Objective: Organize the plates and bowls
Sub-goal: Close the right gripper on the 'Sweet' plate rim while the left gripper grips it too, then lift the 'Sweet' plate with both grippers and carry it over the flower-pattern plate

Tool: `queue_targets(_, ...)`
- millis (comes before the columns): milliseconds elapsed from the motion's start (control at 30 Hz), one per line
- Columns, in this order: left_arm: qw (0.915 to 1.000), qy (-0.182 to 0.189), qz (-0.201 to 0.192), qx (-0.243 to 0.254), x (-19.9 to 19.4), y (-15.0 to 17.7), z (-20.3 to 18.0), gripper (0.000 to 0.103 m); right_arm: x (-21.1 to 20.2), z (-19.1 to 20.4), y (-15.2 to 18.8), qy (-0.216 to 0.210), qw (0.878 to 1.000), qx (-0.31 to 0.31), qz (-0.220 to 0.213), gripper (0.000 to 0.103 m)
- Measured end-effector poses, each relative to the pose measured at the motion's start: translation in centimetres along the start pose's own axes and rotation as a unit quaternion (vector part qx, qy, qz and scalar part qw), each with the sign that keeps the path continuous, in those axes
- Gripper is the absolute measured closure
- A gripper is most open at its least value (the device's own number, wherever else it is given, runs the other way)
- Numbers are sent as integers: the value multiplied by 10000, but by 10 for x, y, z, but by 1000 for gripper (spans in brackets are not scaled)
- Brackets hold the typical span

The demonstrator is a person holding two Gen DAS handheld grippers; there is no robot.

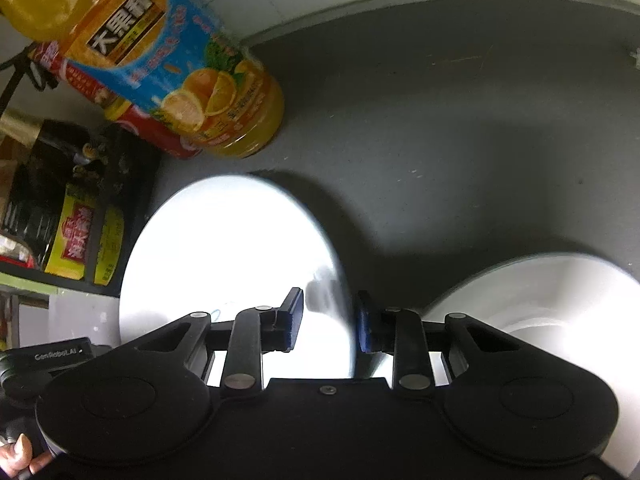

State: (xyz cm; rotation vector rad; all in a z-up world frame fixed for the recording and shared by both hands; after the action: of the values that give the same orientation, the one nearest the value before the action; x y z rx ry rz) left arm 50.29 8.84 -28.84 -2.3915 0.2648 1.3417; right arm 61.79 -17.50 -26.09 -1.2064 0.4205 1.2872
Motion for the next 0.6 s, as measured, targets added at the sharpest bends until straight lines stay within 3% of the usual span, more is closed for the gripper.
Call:
queue_targets(100,10000,-13,-13,-4,1,1,-1,91,0,1,1,60,10000,-54,-24,78)
queue_targets(167,10000,3,5,-46,1,1,-1,91,-1,-2,0,89,10000,-22,-4,85)
queue_targets(267,10000,-51,44,-25,0,2,-1,91,-9,-6,1,-103,9996,187,-160,90)
queue_targets(600,9998,3,27,212,-25,-3,-5,92,-46,-1,2,-397,9980,239,-423,97)
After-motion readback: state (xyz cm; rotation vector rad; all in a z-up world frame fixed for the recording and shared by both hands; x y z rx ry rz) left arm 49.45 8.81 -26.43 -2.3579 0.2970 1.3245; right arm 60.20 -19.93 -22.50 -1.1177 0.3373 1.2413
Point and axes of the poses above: each gripper's, at about its wrist camera, not at the fingertips, and x roughly the way its jaws point, z to its left, y to its underside, the point moved 2 cm from there along x, roughly the way its jaws point, and after that the axes turned 9 degrees about -z, right-handed, at the moved point
